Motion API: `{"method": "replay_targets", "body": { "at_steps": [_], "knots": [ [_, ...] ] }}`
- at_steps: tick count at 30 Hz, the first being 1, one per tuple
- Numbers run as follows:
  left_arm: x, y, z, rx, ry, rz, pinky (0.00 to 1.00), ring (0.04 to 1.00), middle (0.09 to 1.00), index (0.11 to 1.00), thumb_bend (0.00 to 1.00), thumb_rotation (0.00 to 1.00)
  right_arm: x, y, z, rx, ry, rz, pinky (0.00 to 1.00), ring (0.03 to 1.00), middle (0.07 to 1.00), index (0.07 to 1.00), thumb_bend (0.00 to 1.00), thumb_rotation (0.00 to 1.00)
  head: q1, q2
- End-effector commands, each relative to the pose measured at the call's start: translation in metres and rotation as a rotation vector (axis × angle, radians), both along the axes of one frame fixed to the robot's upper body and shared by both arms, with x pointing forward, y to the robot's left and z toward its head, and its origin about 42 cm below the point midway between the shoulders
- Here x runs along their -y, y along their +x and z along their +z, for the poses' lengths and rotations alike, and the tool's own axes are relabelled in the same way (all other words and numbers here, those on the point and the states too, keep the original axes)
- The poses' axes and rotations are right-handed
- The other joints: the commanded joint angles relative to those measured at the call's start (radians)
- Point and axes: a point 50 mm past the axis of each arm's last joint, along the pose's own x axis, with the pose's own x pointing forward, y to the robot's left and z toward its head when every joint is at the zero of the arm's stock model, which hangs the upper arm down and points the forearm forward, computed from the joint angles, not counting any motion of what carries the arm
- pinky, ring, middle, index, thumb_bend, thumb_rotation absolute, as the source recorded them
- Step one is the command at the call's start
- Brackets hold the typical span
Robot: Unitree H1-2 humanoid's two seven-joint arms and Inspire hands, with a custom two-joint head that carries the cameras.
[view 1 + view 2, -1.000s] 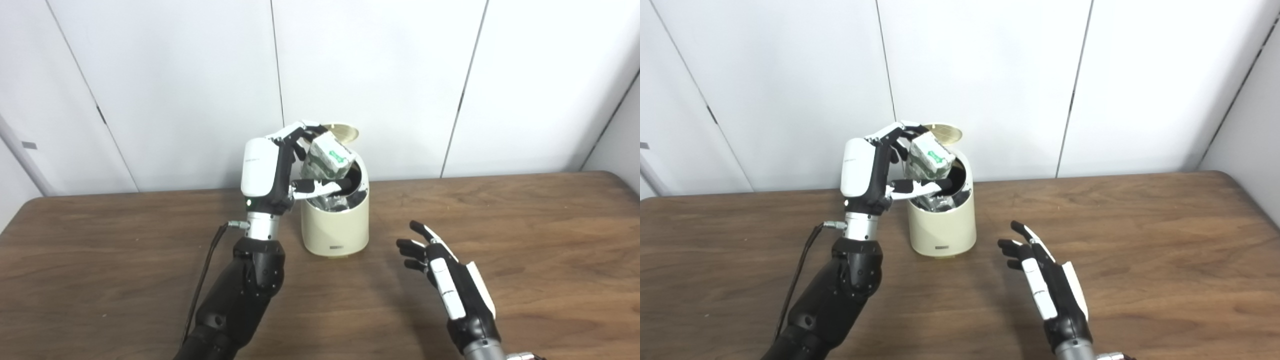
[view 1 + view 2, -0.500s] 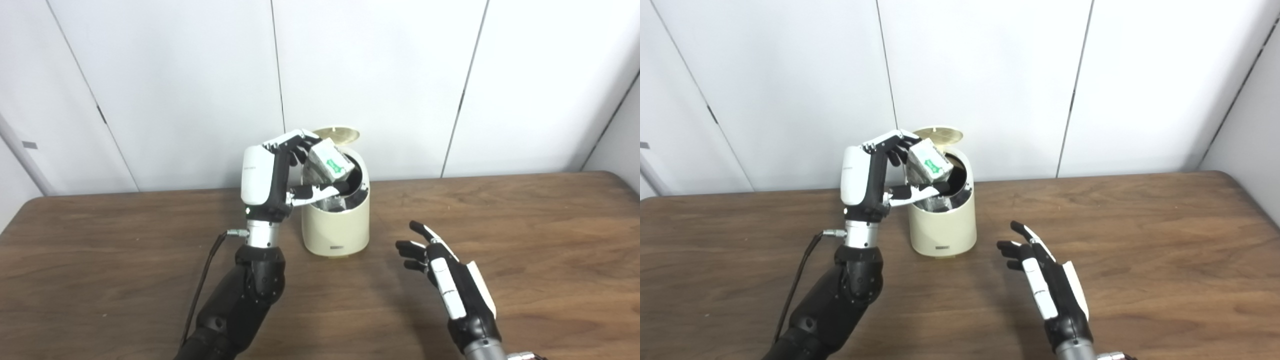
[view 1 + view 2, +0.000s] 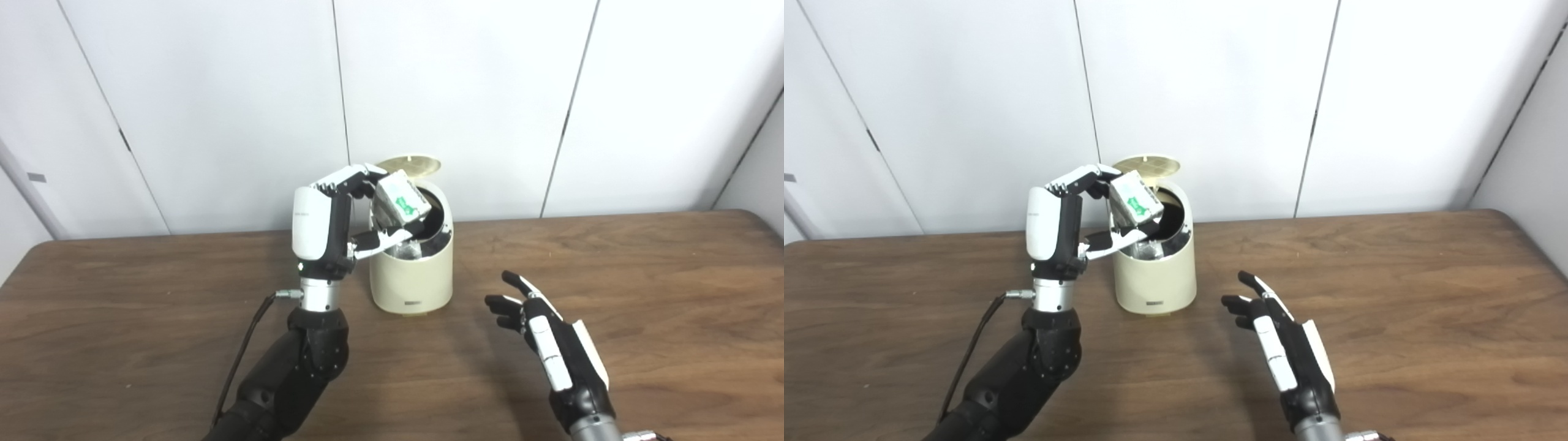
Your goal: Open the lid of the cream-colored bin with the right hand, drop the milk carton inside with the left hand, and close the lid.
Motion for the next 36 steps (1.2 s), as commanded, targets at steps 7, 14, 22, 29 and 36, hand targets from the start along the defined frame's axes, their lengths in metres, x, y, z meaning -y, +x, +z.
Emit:
{"method": "replay_targets", "body": {
  "at_steps": [7, 14, 22, 29, 36],
  "knots": [
    [0.007, 0.011, 0.034, 0.139, -0.038, -0.027, 0.44, 0.448, 0.501, 0.471, 0.48, 0.00, -0.004, 0.004, 0.015, 0.051, -0.044, 0.005, 0.77, 0.781, 0.737, 0.858, 0.52, 1.00, -0.005, -0.002],
    [0.013, 0.012, 0.035, 0.154, -0.038, -0.037, 0.46, 0.449, 0.489, 0.469, 0.48, 0.00, -0.006, 0.005, 0.016, 0.055, -0.051, 0.006, 0.80, 0.786, 0.730, 0.850, 0.51, 1.00, -0.009, -0.007],
    [0.017, 0.014, 0.025, 0.106, -0.045, -0.031, 0.46, 0.458, 0.501, 0.463, 0.48, 0.00, -0.007, 0.004, 0.016, 0.058, -0.036, 0.030, 0.81, 0.799, 0.742, 0.854, 0.50, 1.00, -0.023, -0.006],
    [0.023, 0.013, 0.019, 0.091, -0.043, -0.034, 0.46, 0.463, 0.517, 0.452, 0.48, 0.00, -0.009, 0.001, 0.016, 0.058, -0.035, 0.037, 0.80, 0.788, 0.741, 0.854, 0.49, 1.00, -0.035, -0.004],
    [0.028, 0.015, 0.014, 0.076, -0.030, -0.035, 0.47, 0.464, 0.515, 0.450, 0.48, 0.00, -0.010, 0.000, 0.016, 0.061, -0.038, 0.042, 0.80, 0.785, 0.738, 0.851, 0.50, 1.00, -0.040, 0.001]
  ]
}}
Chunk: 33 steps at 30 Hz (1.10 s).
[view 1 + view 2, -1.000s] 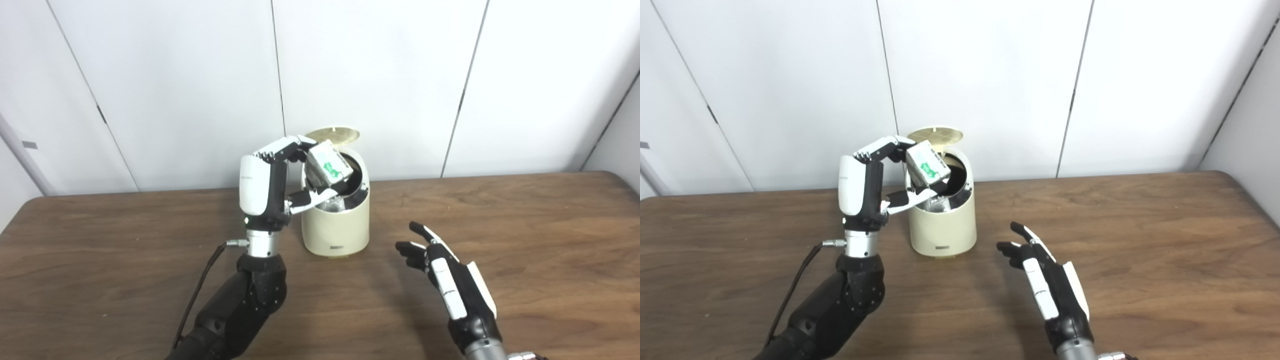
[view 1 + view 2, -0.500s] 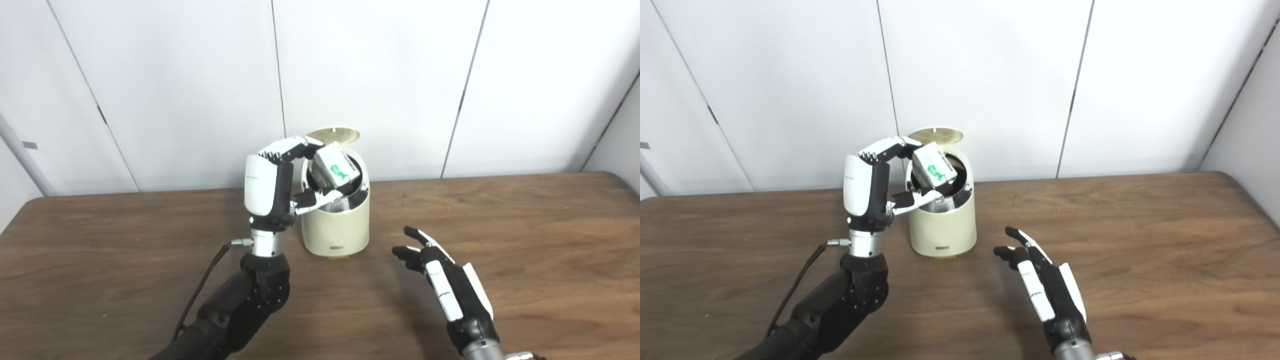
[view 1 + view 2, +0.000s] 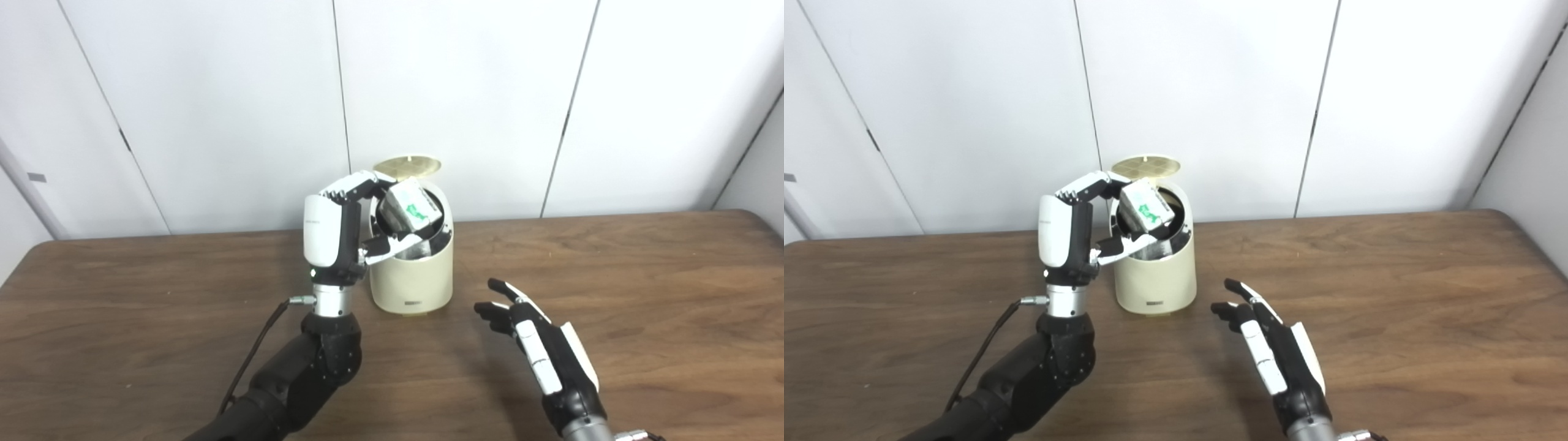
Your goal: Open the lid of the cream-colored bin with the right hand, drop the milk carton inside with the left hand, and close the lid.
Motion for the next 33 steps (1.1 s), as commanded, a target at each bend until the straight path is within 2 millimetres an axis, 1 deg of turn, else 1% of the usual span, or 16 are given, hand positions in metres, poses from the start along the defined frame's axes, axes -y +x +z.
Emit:
{"method": "replay_targets", "body": {
  "at_steps": [1, 9, 11, 14, 15, 16, 18, 19, 20, 21, 23, 26, 29, 33],
  "knots": [
    [0.010, 0.010, 0.026, 0.068, -0.027, -0.027, 0.47, 0.463, 0.516, 0.452, 0.48, 0.00, -0.003, 0.000, 0.018, 0.083, 0.008, 0.015, 0.79, 0.784, 0.737, 0.852, 0.50, 1.00, 0.000, 0.001],
    [0.008, 0.011, 0.021, 0.026, -0.028, -0.024, 0.47, 0.462, 0.508, 0.454, 0.48, 0.00, -0.002, 0.001, 0.021, 0.082, -0.016, 0.015, 0.78, 0.784, 0.732, 0.839, 0.51, 1.00, 0.003, 0.004],
    [0.007, 0.012, 0.019, 0.007, -0.024, -0.025, 0.43, 0.457, 0.503, 0.463, 0.48, 0.00, -0.002, 0.002, 0.021, 0.087, -0.017, 0.018, 0.78, 0.785, 0.730, 0.835, 0.51, 1.00, 0.004, 0.003],
    [0.005, 0.012, 0.016, -0.002, -0.008, -0.022, 0.33, 0.421, 0.496, 0.534, 0.47, 0.00, -0.001, 0.002, 0.021, 0.085, -0.015, 0.018, 0.79, 0.789, 0.727, 0.830, 0.51, 1.00, 0.006, 0.002],
    [0.005, 0.012, 0.016, -0.006, -0.002, -0.026, 0.32, 0.417, 0.495, 0.546, 0.47, 0.00, -0.001, 0.002, 0.021, 0.084, -0.023, 0.017, 0.79, 0.790, 0.727, 0.830, 0.51, 1.00, 0.007, 0.003],
    [0.005, 0.011, 0.016, -0.009, 0.002, -0.029, 0.33, 0.398, 0.485, 0.550, 0.49, 0.00, -0.001, 0.002, 0.022, 0.084, -0.032, 0.016, 0.78, 0.790, 0.725, 0.829, 0.51, 1.00, 0.008, 0.002],
    [0.004, 0.011, 0.016, -0.009, 0.011, -0.032, 0.34, 0.392, 0.457, 0.538, 0.51, 0.00, -0.001, 0.002, 0.022, 0.084, -0.044, 0.016, 0.77, 0.783, 0.719, 0.823, 0.52, 1.00, 0.007, 0.003],
    [0.004, 0.011, 0.016, -0.009, 0.014, -0.033, 0.34, 0.398, 0.498, 0.565, 0.75, 0.03, -0.001, 0.002, 0.022, 0.084, -0.045, 0.017, 0.77, 0.781, 0.718, 0.819, 0.52, 1.00, 0.007, 0.003],
    [0.004, 0.010, 0.017, -0.012, 0.013, -0.037, 0.35, 0.402, 0.524, 0.581, 0.90, 0.05, -0.001, 0.002, 0.022, 0.079, -0.040, 0.018, 0.77, 0.780, 0.718, 0.817, 0.52, 1.00, 0.007, 0.002],
    [0.004, 0.010, 0.017, -0.019, 0.010, -0.042, 0.35, 0.408, 0.546, 0.596, 0.95, 0.07, -0.001, 0.002, 0.022, 0.076, -0.035, 0.018, 0.77, 0.780, 0.717, 0.814, 0.52, 1.00, 0.009, 0.002],
    [0.003, 0.010, 0.018, -0.026, 0.009, -0.046, 0.35, 0.415, 0.569, 0.613, 0.99, 0.09, -0.001, 0.001, 0.022, 0.073, -0.033, 0.020, 0.77, 0.779, 0.716, 0.811, 0.53, 1.00, 0.011, 0.002],
    [0.002, 0.011, 0.018, -0.031, 0.025, -0.049, 0.38, 0.440, 0.607, 0.661, 1.00, 0.17, 0.000, 0.001, 0.021, 0.074, -0.037, 0.023, 0.77, 0.776, 0.715, 0.807, 0.52, 1.00, 0.011, 0.002],
    [0.000, 0.010, 0.019, -0.044, 0.031, -0.062, 0.39, 0.460, 0.635, 0.695, 1.00, 0.19, 0.000, 0.001, 0.021, 0.075, -0.031, 0.025, 0.77, 0.769, 0.713, 0.802, 0.50, 1.00, 0.012, 0.002],
    [-0.003, 0.011, 0.020, -0.040, 0.036, -0.054, 0.39, 0.458, 0.661, 0.704, 1.00, 0.19, 0.000, 0.001, 0.021, 0.074, -0.028, 0.027, 0.77, 0.765, 0.715, 0.797, 0.49, 1.00, 0.013, 0.004]
  ]
}}
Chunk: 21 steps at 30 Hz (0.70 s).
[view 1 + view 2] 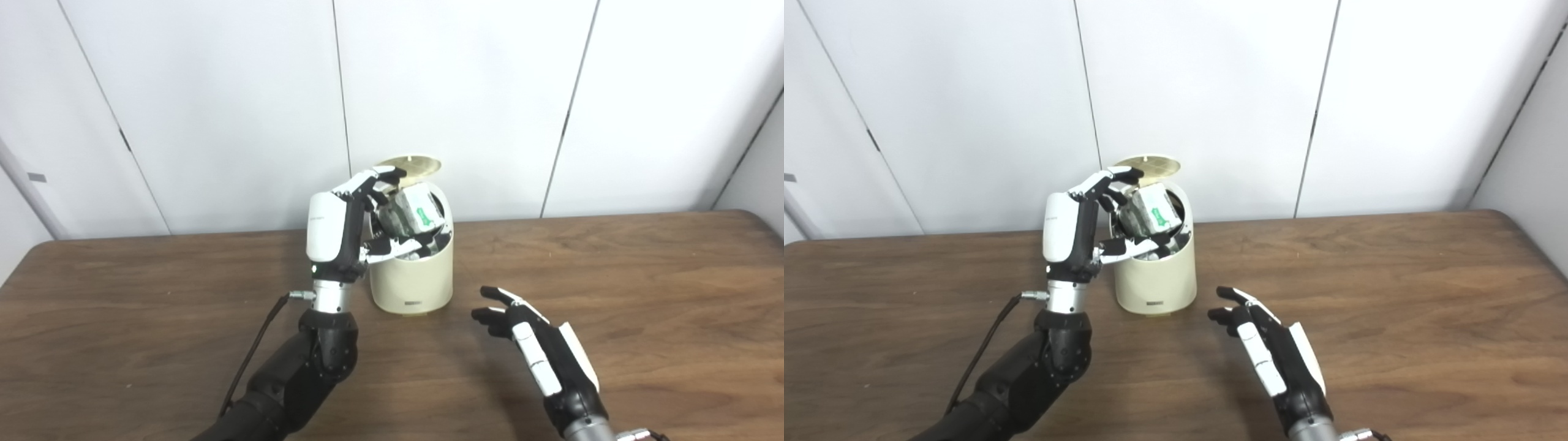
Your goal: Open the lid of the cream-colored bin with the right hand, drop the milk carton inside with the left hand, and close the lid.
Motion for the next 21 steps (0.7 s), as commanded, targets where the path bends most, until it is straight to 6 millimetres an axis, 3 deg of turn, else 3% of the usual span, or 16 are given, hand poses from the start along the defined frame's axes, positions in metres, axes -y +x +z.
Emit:
{"method": "replay_targets", "body": {
  "at_steps": [1, 21],
  "knots": [
    [0.0050, 0.0054, 0.0208, 0.059, -0.008, -0.031, 0.39, 0.461, 0.665, 0.706, 1.00, 0.18, -0.0024, 0.0027, 0.0177, 0.086, 0.013, 0.016, 0.77, 0.763, 0.715, 0.794, 0.49, 1.00, 0.000, 0.001],
    [0.0035, 0.0065, 0.0249, 0.102, -0.015, -0.005, 0.37, 0.435, 0.630, 0.686, 1.00, 0.17, -0.0009, 0.0039, 0.0175, 0.074, 0.000, 0.013, 0.76, 0.767, 0.710, 0.786, 0.50, 1.00, 0.006, 0.004]
  ]
}}
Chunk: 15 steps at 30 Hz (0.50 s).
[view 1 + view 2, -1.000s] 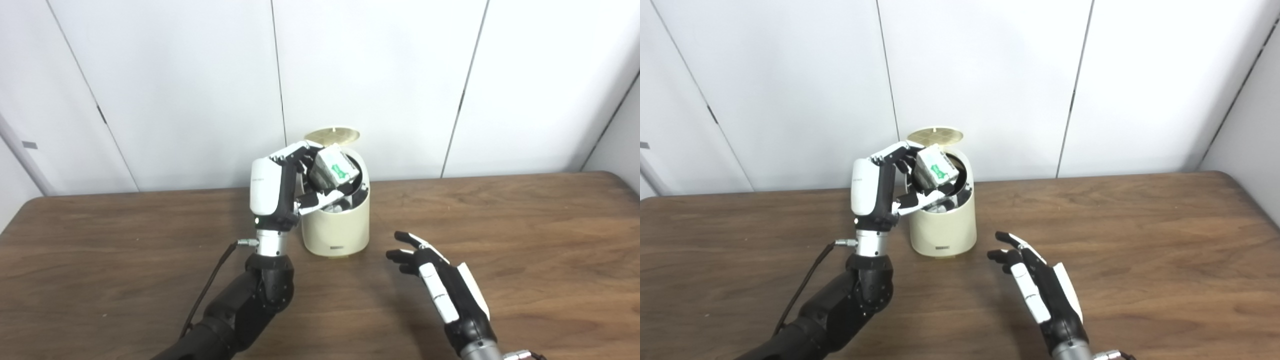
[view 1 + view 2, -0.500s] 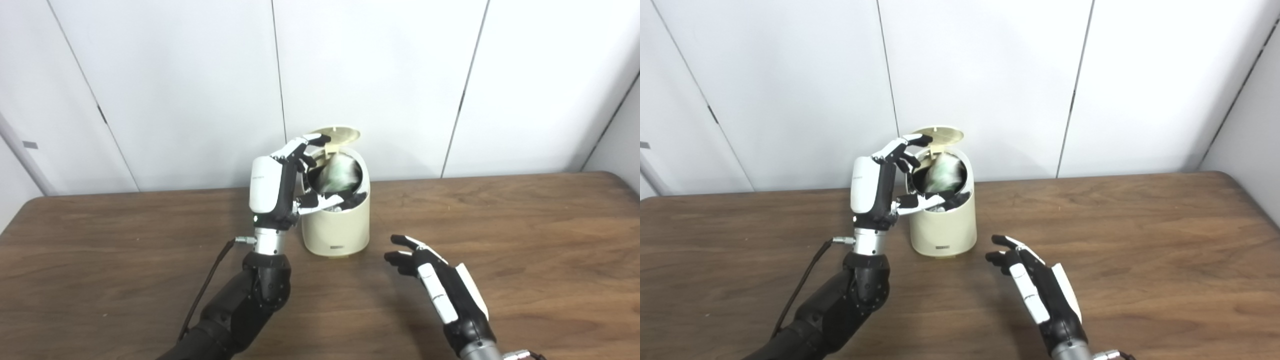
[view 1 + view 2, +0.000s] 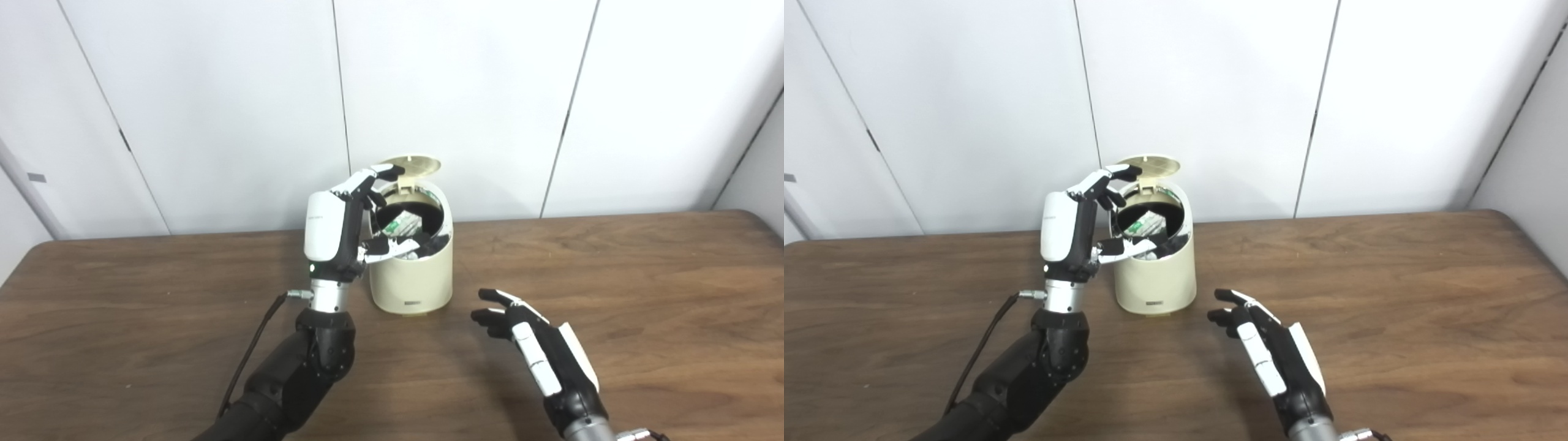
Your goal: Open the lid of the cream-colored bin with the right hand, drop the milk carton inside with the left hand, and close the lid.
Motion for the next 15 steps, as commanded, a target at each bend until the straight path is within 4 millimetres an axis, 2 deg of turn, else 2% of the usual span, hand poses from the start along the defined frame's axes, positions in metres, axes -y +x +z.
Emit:
{"method": "replay_targets", "body": {
  "at_steps": [1, 3, 5, 6, 8, 10, 15],
  "knots": [
    [0.006, 0.005, 0.025, 0.083, -0.037, -0.026, 0.37, 0.436, 0.625, 0.680, 1.00, 0.17, -0.002, 0.004, 0.018, 0.080, 0.005, 0.015, 0.76, 0.767, 0.710, 0.786, 0.50, 1.00, 0.000, 0.001],
    [0.007, 0.002, 0.028, 0.103, -0.055, -0.026, 0.36, 0.427, 0.595, 0.650, 0.99, 0.15, -0.001, 0.004, 0.018, 0.083, 0.006, 0.013, 0.76, 0.766, 0.708, 0.783, 0.49, 1.00, 0.005, 0.003],
    [0.005, -0.002, 0.033, 0.136, -0.071, -0.025, 0.34, 0.409, 0.559, 0.611, 0.94, 0.10, -0.001, 0.005, 0.018, 0.085, 0.005, 0.011, 0.76, 0.767, 0.712, 0.782, 0.48, 1.00, 0.007, 0.003],
    [0.002, -0.004, 0.036, 0.151, -0.079, -0.031, 0.33, 0.392, 0.536, 0.540, 0.69, 0.08, 0.000, 0.005, 0.017, 0.087, 0.002, 0.009, 0.76, 0.767, 0.716, 0.785, 0.48, 1.00, 0.009, 0.002],
    [-0.004, -0.010, 0.042, 0.182, -0.081, -0.042, 0.31, 0.375, 0.470, 0.507, 0.57, 0.02, 0.001, 0.005, 0.017, 0.085, -0.012, 0.004, 0.75, 0.766, 0.718, 0.787, 0.49, 1.00, 0.014, 0.001],
    [-0.012, -0.017, 0.050, 0.209, -0.086, -0.053, 0.35, 0.399, 0.493, 0.505, 0.52, 0.00, 0.002, 0.005, 0.017, 0.076, -0.013, 0.003, 0.76, 0.777, 0.719, 0.788, 0.50, 1.00, 0.016, 0.000],
    [-0.030, -0.035, 0.068, 0.229, -0.155, -0.084, 0.40, 0.430, 0.495, 0.491, 0.50, 0.00, 0.005, 0.005, 0.018, 0.079, -0.008, 0.001, 0.77, 0.781, 0.721, 0.789, 0.51, 1.00, 0.019, 0.002]
  ]
}}
